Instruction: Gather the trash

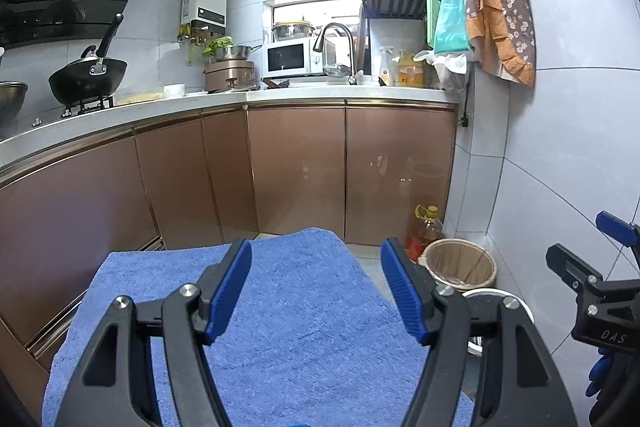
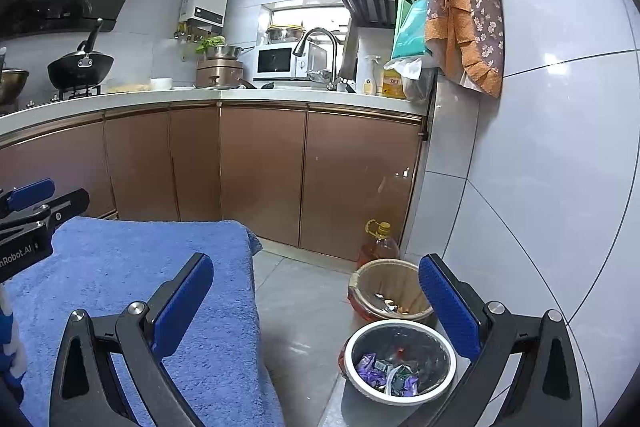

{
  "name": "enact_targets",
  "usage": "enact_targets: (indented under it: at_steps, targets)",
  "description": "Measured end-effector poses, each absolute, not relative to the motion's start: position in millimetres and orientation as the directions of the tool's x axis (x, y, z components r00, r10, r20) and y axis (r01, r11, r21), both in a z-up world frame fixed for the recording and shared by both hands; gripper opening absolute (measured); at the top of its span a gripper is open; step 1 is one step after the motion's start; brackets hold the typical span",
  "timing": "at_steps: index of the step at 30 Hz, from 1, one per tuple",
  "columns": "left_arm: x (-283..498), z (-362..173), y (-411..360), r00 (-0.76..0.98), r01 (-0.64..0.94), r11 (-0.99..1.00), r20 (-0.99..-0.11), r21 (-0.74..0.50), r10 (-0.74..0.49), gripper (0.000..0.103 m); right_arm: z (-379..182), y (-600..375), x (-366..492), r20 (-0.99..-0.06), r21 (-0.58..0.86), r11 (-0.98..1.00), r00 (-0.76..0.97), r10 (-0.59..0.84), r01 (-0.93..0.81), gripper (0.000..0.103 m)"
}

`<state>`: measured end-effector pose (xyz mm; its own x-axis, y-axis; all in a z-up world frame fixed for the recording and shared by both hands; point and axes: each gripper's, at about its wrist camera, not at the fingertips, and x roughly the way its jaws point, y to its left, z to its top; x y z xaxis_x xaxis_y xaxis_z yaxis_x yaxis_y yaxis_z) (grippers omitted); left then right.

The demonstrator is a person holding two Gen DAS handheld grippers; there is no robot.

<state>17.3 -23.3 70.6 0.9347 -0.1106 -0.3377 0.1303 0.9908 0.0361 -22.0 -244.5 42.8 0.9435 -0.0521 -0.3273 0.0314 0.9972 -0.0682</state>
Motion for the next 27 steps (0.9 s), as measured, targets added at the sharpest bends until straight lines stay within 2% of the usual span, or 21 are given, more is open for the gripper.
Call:
enact_targets:
  at_steps: [27]
  targets:
    - [21.2,62.7,-24.2,0.931,0.125,0.99,-0.353,0.062,-0.095,0.065,34.6,-244.2,-14.7,-0.354,-0.064,0.998,0.934,-0.037,0.015,0.103]
